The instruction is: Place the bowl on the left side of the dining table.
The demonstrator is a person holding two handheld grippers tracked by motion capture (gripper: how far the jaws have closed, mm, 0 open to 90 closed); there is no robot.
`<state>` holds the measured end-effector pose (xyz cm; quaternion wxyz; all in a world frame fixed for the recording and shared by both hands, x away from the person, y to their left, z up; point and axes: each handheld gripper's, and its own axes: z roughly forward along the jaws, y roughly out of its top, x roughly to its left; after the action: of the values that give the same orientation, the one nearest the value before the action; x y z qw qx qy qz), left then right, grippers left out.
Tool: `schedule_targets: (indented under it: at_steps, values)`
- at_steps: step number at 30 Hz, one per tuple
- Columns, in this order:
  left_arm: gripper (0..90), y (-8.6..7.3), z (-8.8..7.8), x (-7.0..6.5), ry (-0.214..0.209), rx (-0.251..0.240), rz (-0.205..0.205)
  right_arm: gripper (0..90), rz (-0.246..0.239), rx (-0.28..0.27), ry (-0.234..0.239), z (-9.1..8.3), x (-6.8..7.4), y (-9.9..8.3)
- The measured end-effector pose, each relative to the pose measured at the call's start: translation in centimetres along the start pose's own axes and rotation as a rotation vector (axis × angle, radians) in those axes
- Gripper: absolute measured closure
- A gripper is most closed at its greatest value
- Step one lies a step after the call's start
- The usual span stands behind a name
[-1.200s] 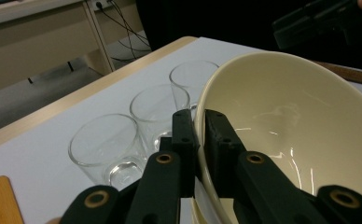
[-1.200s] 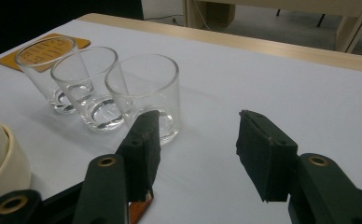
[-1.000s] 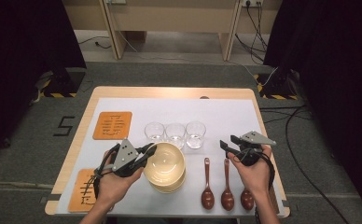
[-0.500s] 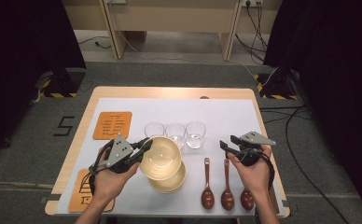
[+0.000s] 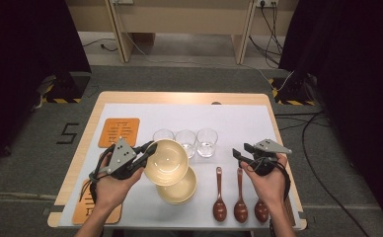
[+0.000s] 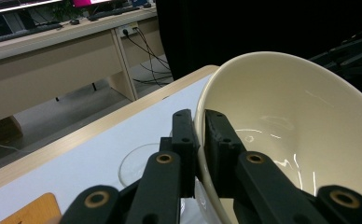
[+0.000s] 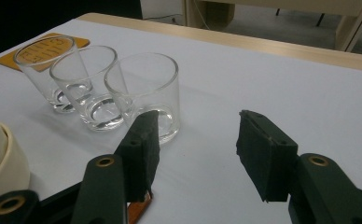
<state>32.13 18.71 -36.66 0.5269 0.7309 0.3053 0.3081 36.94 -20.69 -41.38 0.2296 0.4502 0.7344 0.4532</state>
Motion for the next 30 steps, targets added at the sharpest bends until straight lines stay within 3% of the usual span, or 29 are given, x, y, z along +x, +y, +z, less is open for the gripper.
schedule_targets:
  at_steps: [30]
  values:
    - [82.2, 0.5, -0.4, 2.5, 0.060, -0.022, -0.020, 48.0, 0.004, 0.004, 0.000, 0.1, 0.0, -0.1]
